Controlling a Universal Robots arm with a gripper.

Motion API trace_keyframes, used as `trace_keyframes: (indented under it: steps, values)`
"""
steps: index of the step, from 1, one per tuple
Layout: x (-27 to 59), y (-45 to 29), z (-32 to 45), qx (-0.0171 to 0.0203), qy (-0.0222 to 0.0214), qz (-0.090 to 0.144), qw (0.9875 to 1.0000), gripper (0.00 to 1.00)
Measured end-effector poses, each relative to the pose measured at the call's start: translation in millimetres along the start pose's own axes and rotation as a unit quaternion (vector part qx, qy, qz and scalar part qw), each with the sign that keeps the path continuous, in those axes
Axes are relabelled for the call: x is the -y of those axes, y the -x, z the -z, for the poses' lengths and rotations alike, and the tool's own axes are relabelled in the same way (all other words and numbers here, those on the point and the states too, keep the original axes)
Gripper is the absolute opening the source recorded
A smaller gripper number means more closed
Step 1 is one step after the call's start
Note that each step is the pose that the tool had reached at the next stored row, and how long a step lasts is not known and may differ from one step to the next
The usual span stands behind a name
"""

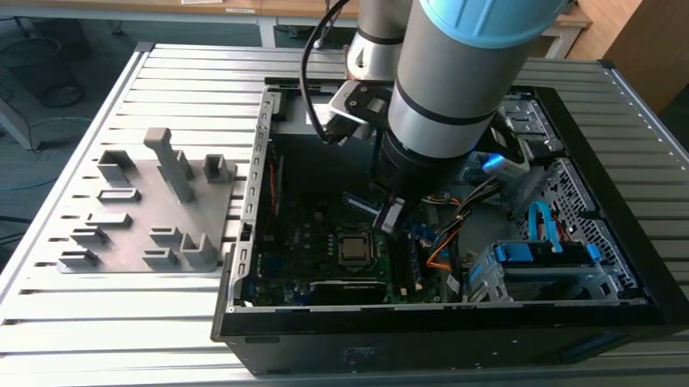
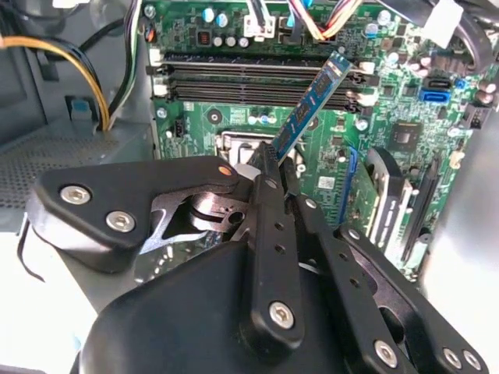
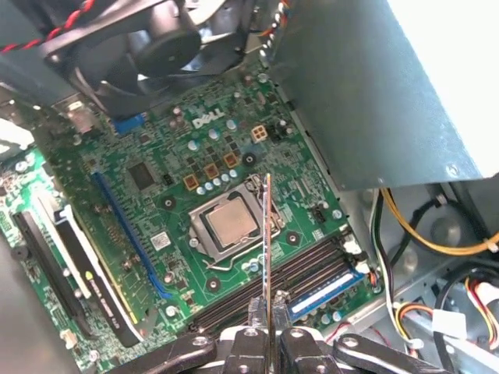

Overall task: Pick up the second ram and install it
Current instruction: 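Insert the second ram into the second slot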

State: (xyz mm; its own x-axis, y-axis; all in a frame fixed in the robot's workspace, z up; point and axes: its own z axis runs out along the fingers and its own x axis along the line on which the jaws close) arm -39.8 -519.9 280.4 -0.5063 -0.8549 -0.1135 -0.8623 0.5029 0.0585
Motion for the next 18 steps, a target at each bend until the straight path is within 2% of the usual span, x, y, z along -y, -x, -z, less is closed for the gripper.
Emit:
trace_keyframes:
  steps: [4, 5, 10, 14, 18]
  values:
    - [0.0, 0.0, -0.1, 0.0012, -0.0026, -0.022, 0.9998, 0.14]
    - [0.0, 0.0, -0.2, 0.002, -0.0043, -0.037, 0.9993, 0.14]
    - [0.0, -0.1, -0.4, 0.0033, -0.0072, -0.062, 0.9981, 0.14]
    - [0.0, 0.0, -0.6, 0.0044, -0.0098, -0.083, 0.9964, 0.14]
    - [0.0, -0.1, -0.9, 0.0057, -0.0126, -0.107, 0.9941, 0.14]
